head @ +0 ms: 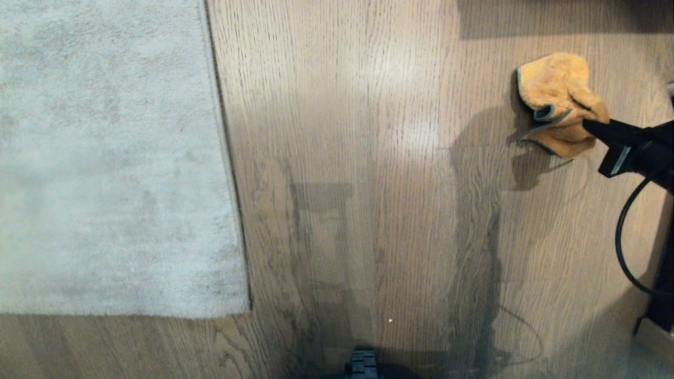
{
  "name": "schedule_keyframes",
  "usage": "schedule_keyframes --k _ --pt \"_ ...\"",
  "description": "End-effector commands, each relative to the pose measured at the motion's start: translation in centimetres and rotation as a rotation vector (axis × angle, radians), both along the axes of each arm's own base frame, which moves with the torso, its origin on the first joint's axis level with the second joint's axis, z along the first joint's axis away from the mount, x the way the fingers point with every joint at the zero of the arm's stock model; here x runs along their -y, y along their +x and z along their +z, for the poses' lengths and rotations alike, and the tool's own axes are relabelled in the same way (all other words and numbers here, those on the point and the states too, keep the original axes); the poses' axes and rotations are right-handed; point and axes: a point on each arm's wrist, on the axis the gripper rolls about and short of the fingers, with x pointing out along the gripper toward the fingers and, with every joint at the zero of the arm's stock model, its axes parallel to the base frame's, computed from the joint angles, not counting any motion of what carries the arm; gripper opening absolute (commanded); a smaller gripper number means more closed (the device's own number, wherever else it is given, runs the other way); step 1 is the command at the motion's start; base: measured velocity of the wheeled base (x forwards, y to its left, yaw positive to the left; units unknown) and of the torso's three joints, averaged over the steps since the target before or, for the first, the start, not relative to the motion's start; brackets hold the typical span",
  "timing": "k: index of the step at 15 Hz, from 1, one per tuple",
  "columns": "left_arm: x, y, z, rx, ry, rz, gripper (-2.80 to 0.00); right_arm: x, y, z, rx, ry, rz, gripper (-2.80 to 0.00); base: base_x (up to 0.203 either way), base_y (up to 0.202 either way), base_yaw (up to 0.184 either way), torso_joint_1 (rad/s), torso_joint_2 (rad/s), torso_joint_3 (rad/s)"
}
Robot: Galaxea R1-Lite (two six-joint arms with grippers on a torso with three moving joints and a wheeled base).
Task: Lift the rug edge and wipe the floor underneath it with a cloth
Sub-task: Pick up the rag
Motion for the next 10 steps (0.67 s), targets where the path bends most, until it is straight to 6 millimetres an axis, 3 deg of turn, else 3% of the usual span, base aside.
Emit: schedule_keyframes --k 1,5,10 --pt "0.0 0.0 0.0 -0.001 -0.001 0.000 -2.80 -0.2 -1.7 1.0 0.042 -0.008 -0.001 -2.80 0.000 0.000 0.000 0.000 0.00 0.000" --pt "0.0 0.0 0.0 0.001 -0.001 0.000 -2.80 0.1 -3.9 1.1 0.059 -0.008 -0.030 -2.80 0.000 0.000 0.000 0.000 0.00 0.000" --pt "0.0 0.0 0.0 0.000 -0.001 0.000 -2.80 0.1 -7.0 -0.1 0.037 0.003 -0.059 -2.80 0.000 0.000 0.000 0.000 0.00 0.000"
